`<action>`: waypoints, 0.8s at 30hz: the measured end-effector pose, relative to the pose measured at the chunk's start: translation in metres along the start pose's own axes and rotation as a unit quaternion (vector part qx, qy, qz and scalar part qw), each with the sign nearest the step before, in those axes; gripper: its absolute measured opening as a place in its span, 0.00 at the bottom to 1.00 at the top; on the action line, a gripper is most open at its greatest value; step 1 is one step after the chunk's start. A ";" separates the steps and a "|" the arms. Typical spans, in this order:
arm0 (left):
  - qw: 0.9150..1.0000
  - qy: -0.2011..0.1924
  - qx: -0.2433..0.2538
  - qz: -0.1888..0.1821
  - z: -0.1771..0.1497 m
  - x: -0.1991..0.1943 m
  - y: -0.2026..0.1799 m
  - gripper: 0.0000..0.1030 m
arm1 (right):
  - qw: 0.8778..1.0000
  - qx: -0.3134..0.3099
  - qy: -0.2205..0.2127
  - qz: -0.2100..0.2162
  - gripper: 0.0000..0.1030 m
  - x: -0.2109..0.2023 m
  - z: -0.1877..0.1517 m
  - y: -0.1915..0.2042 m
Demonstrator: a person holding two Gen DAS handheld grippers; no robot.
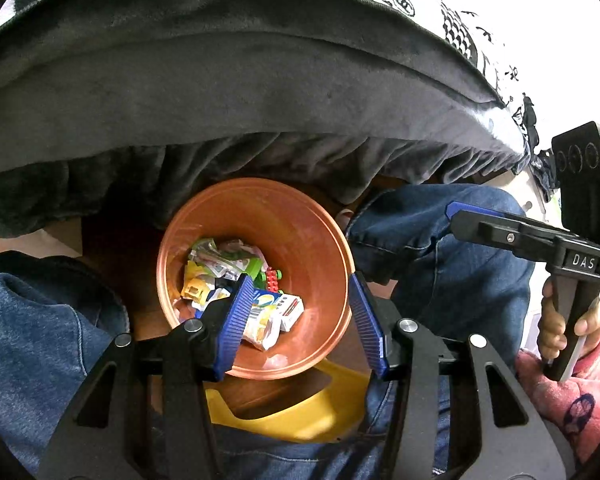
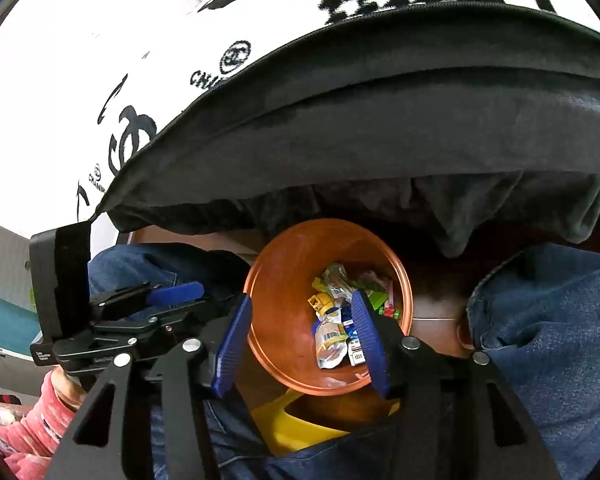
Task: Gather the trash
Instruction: 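Open both tools over the orange bucket to drop the medicine box and toy car, then return to the bed and grasp the light-blue box with the right tool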
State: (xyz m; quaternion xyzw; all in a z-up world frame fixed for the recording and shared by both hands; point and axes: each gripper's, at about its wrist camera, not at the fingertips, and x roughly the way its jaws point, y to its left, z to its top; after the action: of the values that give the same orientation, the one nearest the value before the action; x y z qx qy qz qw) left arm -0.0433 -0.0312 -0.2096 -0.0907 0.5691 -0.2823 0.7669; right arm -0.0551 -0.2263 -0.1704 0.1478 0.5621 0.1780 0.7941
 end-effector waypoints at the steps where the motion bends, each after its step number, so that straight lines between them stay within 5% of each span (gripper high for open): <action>1: 1.000 0.000 0.000 0.000 0.000 0.000 0.000 0.48 | 1.000 0.000 0.000 -0.001 0.50 0.000 0.000 0.000; 8: 1.000 -0.001 0.002 0.000 0.002 -0.005 -0.003 0.48 | 1.000 -0.002 -0.004 -0.001 0.51 -0.004 0.002 0.001; 10: 1.000 -0.011 0.012 0.004 0.007 -0.016 -0.007 0.55 | 1.000 -0.006 -0.012 0.000 0.51 -0.011 0.009 0.003; 13: 0.998 -0.053 0.022 0.014 0.021 -0.045 -0.015 0.78 | 0.999 -0.016 -0.043 -0.001 0.57 -0.028 0.027 0.007; 17: 0.992 -0.120 0.036 0.007 0.045 -0.090 -0.025 0.88 | 0.995 -0.031 -0.091 -0.009 0.62 -0.053 0.060 0.014; 24: 0.978 -0.196 0.052 0.047 0.095 -0.135 -0.034 0.90 | 0.974 -0.087 -0.202 -0.057 0.78 -0.084 0.146 0.042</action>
State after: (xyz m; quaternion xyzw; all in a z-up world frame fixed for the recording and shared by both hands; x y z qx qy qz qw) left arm 0.0074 -0.0041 -0.0515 -0.0777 0.3958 -0.2522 0.8796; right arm 0.0524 -0.2315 -0.0343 0.0786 0.3797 0.1468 0.9100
